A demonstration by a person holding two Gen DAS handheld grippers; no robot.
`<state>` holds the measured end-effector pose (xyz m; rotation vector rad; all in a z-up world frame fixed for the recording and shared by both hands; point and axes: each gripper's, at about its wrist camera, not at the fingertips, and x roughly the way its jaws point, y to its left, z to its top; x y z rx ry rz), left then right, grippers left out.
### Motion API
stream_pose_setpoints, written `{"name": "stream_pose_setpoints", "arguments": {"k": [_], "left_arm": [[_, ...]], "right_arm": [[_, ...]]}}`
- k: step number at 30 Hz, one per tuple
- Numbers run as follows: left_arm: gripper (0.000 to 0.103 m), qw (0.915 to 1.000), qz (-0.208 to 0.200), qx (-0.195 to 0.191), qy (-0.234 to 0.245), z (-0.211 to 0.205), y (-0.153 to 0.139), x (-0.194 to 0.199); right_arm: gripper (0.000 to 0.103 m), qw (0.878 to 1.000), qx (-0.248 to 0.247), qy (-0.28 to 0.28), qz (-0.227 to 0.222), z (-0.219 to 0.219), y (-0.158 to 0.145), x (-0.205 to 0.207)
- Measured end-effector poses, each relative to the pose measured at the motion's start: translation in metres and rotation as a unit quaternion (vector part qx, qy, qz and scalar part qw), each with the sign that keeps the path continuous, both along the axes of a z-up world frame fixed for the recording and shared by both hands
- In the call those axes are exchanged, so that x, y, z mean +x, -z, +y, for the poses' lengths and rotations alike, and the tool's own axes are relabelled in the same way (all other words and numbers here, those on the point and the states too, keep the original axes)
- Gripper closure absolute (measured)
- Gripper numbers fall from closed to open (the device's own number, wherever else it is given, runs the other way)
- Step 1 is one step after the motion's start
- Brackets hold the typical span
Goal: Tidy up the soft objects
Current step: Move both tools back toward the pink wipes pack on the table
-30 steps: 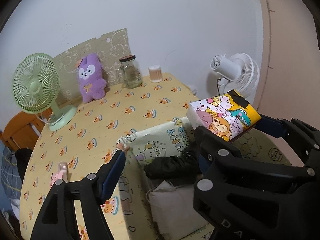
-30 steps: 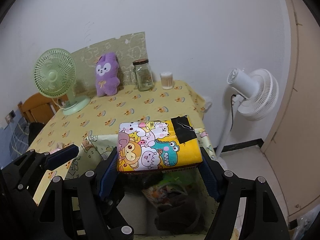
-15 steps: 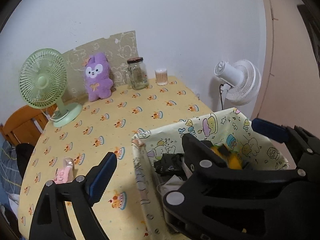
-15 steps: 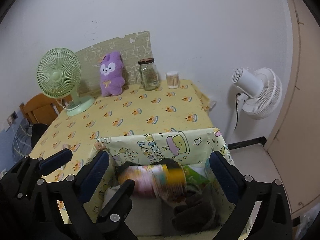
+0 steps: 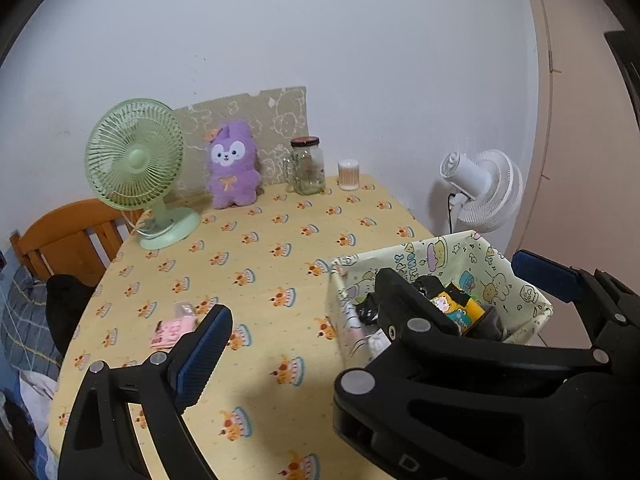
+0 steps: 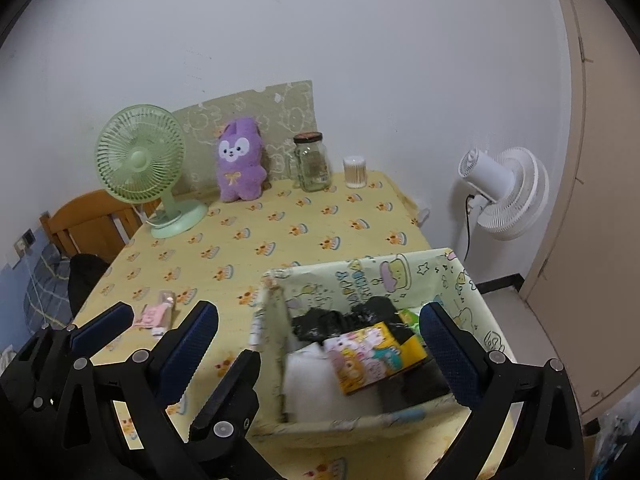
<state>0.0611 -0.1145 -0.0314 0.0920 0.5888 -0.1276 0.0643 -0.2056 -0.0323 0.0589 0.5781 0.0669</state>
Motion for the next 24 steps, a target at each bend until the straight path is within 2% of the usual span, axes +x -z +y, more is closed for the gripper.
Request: {"name": "stream_pose_setpoints", "arguments": {"k": [16,24], "left_arm": [[0.008,0.9991,-0.038,-0.017,-0.009,0.050,-0.025,-0.035],[0.008,0.9989,-0.040,-0.017,-0.019,0.069,-0.024,-0.038]], "right_arm": [[0.001,0.999,-0.016,-0.007,-0.039,0.048,-0.029,-0.036],[0.001,0.999,-0.022,-0.021,-0.043,0.070,-0.031,-0.039]]}}
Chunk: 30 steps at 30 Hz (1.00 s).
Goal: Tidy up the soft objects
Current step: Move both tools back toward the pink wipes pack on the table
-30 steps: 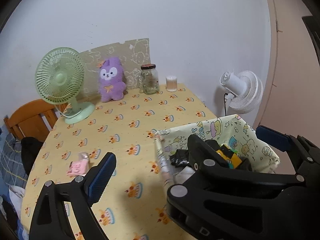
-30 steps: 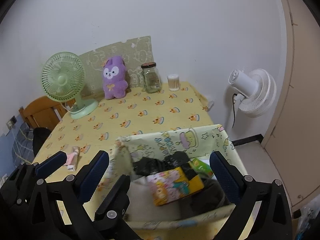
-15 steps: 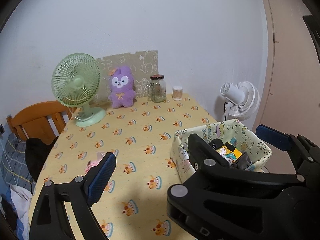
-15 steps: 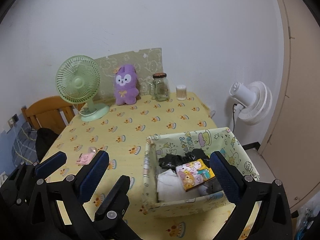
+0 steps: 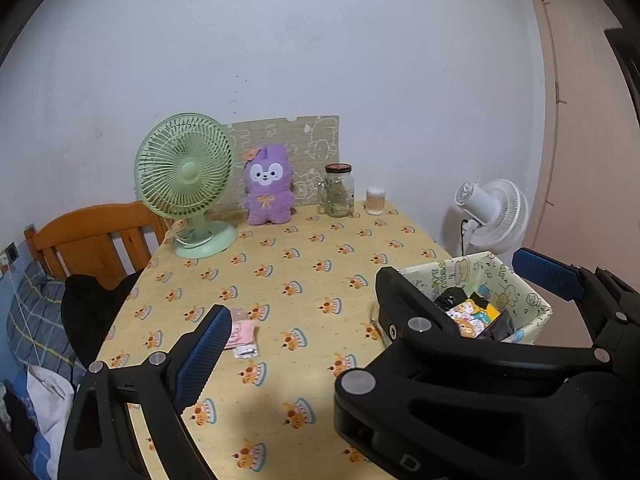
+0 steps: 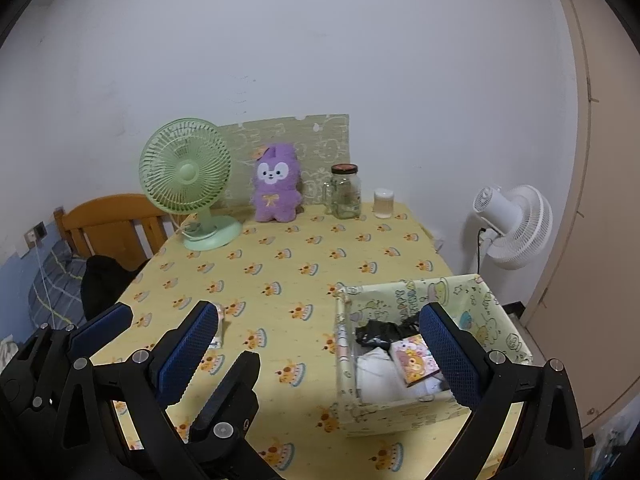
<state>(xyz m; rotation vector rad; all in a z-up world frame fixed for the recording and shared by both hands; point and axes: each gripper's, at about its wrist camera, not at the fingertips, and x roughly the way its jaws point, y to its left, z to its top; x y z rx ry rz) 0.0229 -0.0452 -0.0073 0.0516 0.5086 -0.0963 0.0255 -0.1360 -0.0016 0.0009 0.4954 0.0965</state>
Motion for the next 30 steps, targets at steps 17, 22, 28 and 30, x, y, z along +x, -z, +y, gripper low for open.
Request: {"name": "stream_pose_setpoints", "arguments": {"k": [17,22,28,30], "left_arm": [[0.009,1.0000,0.003,0.004,-0.005,0.048,0.013,0.025],[0.009,0.9999,0.011,0.003,-0.003,0.060,0.021,0.038],[0.009,0.9996,0.026,0.010,-0.003,0.074,0.035,0.055],[0.009,0.9994,0.033,0.013,-0.003,0.080,0.042,0.061]], "right_arm": [[0.001,1.000,0.011,-0.022,0.010,0.049,0.015,0.028],[0.001,0.999,0.010,-0.025,0.019,0.062,0.023,0.042],[0.001,0.999,0.014,-0.032,0.037,0.079,0.038,0.062],[0.001,0.998,0.014,-0.035,0.042,0.083,0.044,0.068]]}}
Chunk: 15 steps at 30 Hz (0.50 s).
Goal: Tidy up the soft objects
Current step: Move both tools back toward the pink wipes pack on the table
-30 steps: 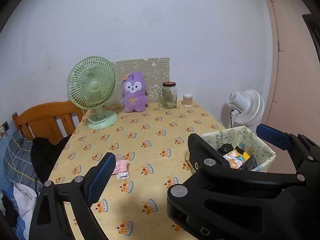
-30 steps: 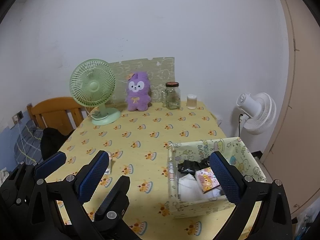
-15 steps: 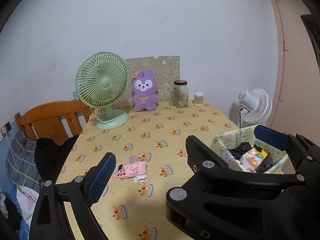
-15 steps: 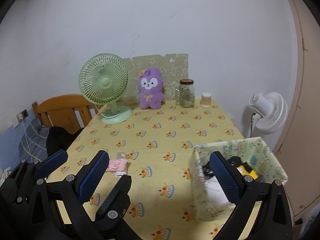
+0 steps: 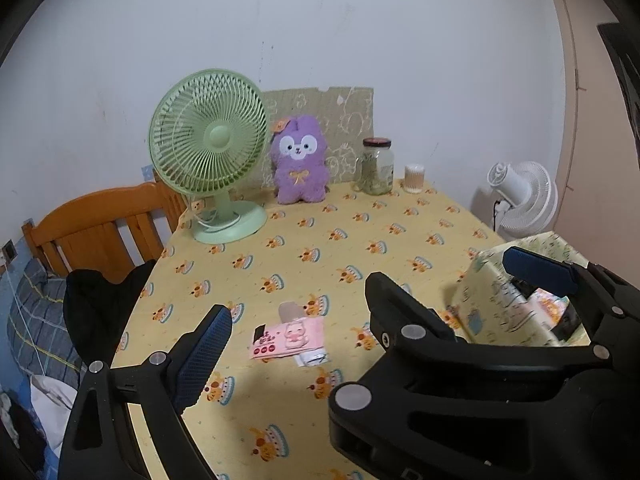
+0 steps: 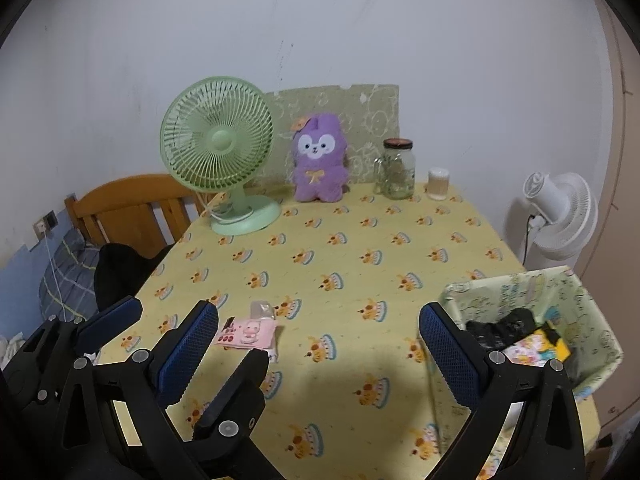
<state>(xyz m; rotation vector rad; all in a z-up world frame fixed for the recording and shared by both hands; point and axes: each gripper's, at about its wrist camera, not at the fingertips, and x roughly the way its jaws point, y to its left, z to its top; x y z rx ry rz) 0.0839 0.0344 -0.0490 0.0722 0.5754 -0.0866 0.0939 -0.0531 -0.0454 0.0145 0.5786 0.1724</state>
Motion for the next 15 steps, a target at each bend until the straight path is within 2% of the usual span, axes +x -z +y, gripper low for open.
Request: {"name": "stream_pose_setpoints", "arguments": {"k": [10,15], "left_arm": [[0.010,0.9994,0.035,-0.002,0.004,0.024,0.034,0.025],[0.010,0.9989,0.045,0.012,0.006,0.028,0.052,0.039]], "right_arm": [[0.001,1.000,0.011,-0.011,0.027,0.022,0.039,0.028],[0.002,0.999,0.009,-0.010,0.039,0.028,0.057,0.041]]}}
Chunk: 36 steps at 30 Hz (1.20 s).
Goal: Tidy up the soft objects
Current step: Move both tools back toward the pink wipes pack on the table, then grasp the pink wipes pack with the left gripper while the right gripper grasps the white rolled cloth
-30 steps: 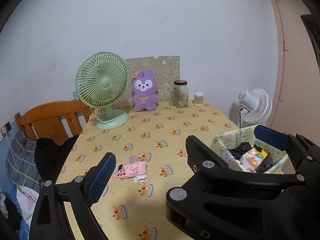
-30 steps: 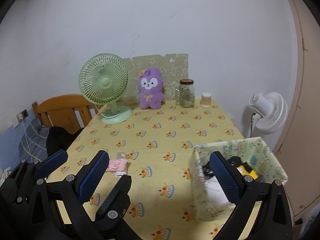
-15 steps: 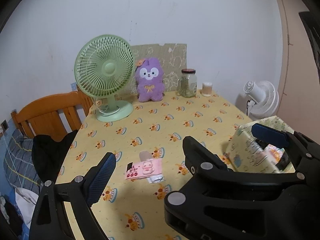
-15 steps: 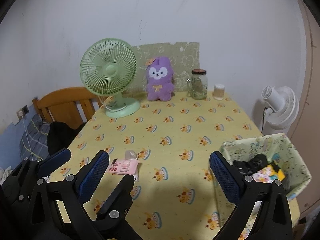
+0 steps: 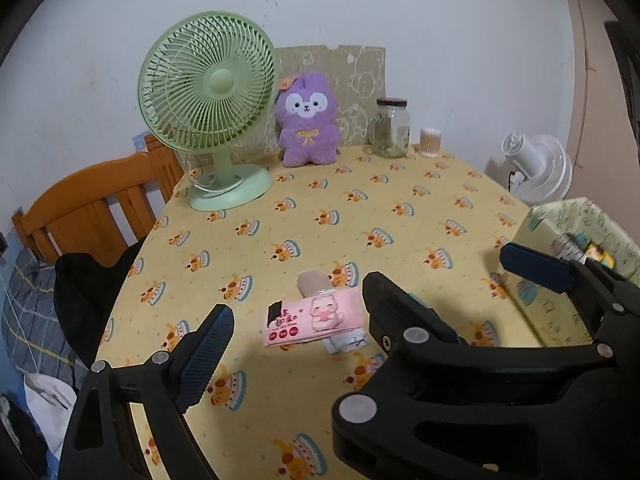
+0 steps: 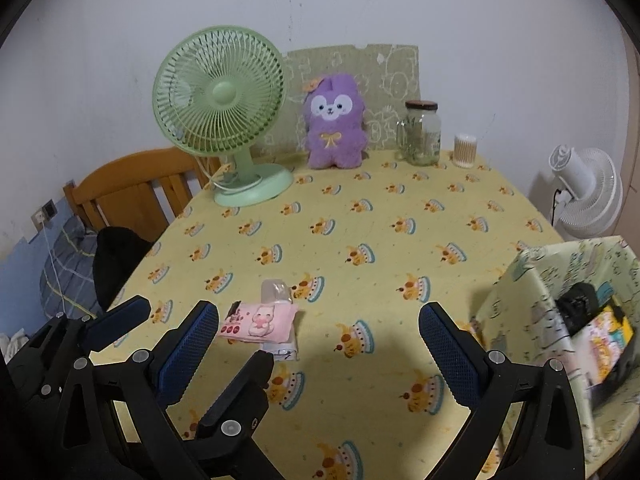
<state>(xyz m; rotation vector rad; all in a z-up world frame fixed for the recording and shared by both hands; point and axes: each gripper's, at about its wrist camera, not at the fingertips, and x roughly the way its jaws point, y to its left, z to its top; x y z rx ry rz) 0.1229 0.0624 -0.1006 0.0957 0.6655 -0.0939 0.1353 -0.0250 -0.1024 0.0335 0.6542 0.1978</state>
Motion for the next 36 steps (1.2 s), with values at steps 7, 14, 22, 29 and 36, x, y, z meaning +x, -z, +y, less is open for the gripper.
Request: {"name": "stream_pose_setpoints", "arguments": {"k": [7,14,22,29,36], "left_arm": [[0.010,0.9996,0.027,0.001,-0.012,0.010,0.024,0.021],[0.010,0.9978,0.058,-0.003,-0.033,0.024,0.043,0.034],[0.013,0.9955,0.077,0.006,-0.055,0.031,0.055,0.045],[0.015,0.9933,0.095,0.037,-0.055,0.030,0.057,0.062],[0.015,0.9926,0.104,0.050,-0.035,0.023,0.058,0.084]], "right_arm": [[0.006,1.000,-0.004,0.001,0.028,0.004,0.024,0.019],[0.006,0.999,-0.010,-0.004,0.046,0.008,0.042,0.029],[0.008,0.998,-0.010,-0.006,0.066,0.009,0.055,0.041],[0.008,0.997,-0.001,-0.005,0.080,0.008,0.057,0.053],[0.008,0.996,0.007,-0.001,0.087,0.004,0.054,0.065]]}}
